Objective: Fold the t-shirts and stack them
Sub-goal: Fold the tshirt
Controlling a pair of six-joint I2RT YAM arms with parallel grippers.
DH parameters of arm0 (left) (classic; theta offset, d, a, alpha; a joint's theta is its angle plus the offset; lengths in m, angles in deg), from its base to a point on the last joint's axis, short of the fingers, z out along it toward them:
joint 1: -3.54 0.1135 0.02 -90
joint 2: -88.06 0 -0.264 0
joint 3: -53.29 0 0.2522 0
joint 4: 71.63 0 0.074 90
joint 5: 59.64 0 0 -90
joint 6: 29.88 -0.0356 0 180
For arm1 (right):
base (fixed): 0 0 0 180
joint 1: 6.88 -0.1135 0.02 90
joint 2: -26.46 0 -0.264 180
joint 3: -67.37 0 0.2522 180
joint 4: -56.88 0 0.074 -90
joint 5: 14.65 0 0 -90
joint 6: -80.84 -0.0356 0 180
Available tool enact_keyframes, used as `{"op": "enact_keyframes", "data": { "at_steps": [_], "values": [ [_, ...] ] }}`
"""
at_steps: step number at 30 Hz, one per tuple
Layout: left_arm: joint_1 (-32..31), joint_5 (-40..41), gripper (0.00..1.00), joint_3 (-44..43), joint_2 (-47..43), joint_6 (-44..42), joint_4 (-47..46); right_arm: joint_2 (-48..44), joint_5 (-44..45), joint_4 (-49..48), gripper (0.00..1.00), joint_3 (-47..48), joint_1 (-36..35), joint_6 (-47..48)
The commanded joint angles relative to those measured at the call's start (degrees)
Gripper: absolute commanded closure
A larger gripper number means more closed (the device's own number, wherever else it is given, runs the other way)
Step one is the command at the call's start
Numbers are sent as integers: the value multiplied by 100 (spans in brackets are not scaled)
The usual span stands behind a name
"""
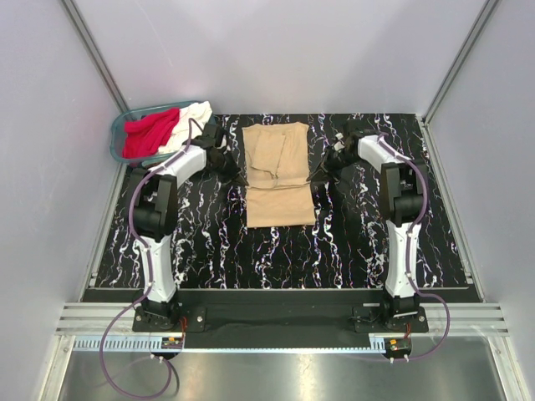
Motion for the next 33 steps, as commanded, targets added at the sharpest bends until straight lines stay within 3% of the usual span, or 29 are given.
{"op": "enact_keyframes", "data": {
  "at_steps": [1, 5, 7, 10, 12, 14, 15, 17, 22, 28, 32, 33],
  "values": [
    [173, -60, 100, -296, 109, -94, 22, 212, -183, 75, 100, 422, 62, 122],
    [218, -95, 91, -656, 408, -322, 92, 502, -165, 110, 91, 747, 124, 122],
    [226, -25, 72, -1058, 540, -567, 197, 696, -60, 145, 89, 1054, 176, 78],
    [218, 352, 60, -1622, 585, -998, 707, 986, -42, 450, 75, 1782, 299, 95],
    [218, 493, 50, -1580, 164, -1166, 751, 934, 106, 724, 64, 2223, 335, 235],
    [200, 660, 49, -1239, -248, -1298, 760, 715, 204, 971, 50, 2224, 326, 394],
    [183, 731, 49, -1054, -677, -1316, 743, 366, 274, 989, 38, 1911, 317, 516],
    [112, 714, 50, -431, -1101, -1316, 638, -31, 414, 980, 36, 1435, 309, 640],
    [-404, 179, 56, 948, -1806, -1071, 5, -1175, 1012, 552, 43, -164, -60, 904],
    [-758, -279, 57, 1330, -1386, -517, -953, -1413, 1513, -292, 56, -992, -886, 483],
    [-758, -358, 59, 1023, -640, -411, -1200, -1071, 1725, -636, 92, -958, -1142, 333],
    [-749, -324, 61, 822, -516, -411, -1200, -888, 1751, -689, 96, -923, -1150, 289]
  ]
}}
